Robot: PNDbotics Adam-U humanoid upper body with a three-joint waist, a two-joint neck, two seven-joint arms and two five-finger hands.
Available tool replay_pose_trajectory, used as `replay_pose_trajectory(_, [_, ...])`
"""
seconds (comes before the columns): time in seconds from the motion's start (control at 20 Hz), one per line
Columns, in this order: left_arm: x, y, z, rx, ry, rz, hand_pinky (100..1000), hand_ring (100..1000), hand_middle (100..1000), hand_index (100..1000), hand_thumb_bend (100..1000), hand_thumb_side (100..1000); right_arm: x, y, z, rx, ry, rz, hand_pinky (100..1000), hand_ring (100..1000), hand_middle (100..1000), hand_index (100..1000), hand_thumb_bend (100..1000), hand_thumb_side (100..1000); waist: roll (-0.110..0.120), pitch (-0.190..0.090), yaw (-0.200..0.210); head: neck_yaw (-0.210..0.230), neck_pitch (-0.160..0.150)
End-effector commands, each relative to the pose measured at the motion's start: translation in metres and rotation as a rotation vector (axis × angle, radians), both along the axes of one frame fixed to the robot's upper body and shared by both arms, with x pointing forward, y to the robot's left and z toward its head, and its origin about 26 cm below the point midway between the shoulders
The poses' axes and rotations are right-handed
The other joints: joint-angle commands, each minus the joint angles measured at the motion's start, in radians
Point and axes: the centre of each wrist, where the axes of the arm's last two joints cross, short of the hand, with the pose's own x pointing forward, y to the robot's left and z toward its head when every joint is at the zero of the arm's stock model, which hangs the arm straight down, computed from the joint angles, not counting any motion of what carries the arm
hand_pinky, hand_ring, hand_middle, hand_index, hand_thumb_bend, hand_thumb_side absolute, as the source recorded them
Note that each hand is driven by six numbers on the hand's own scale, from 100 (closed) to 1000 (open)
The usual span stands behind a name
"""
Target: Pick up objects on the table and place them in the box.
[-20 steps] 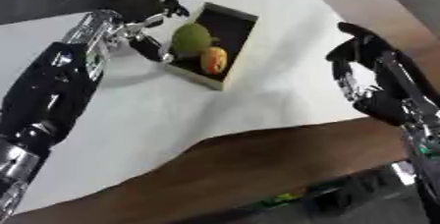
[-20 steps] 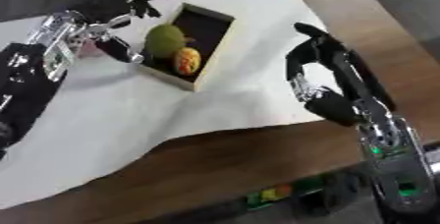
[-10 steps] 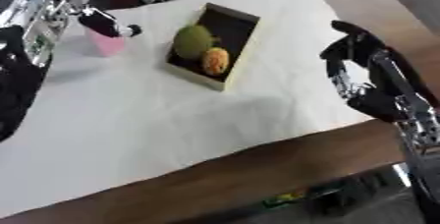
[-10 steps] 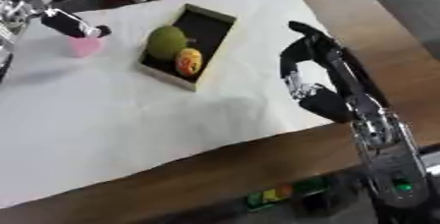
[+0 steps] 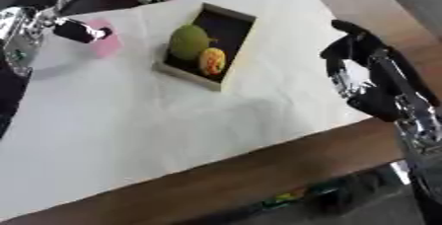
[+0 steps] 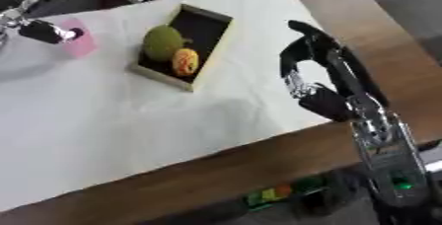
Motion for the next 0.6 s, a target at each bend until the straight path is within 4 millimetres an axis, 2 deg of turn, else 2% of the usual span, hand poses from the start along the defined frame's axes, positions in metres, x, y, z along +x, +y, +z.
replay_pose_trajectory(0.05, [0.001,0.011,0.012,-0.007,-0.033,0.045,790,767,796,920,515,448,0.000,-0.003,0.006,-0.009,-0.021,-0.007,718,700,604,947,100,585,-0.004,-0.014,-0.001,-0.003,0.005])
replay_pose_trajectory(0.6, [0.000,0.016,-0.012,-0.071,-0.001,0.090,764,746,773,901,449,475,0.001,-0.003,0.006,-0.007,-0.019,-0.003,718,700,604,947,100,587,-0.005,-0.010,-0.006,-0.003,0.005])
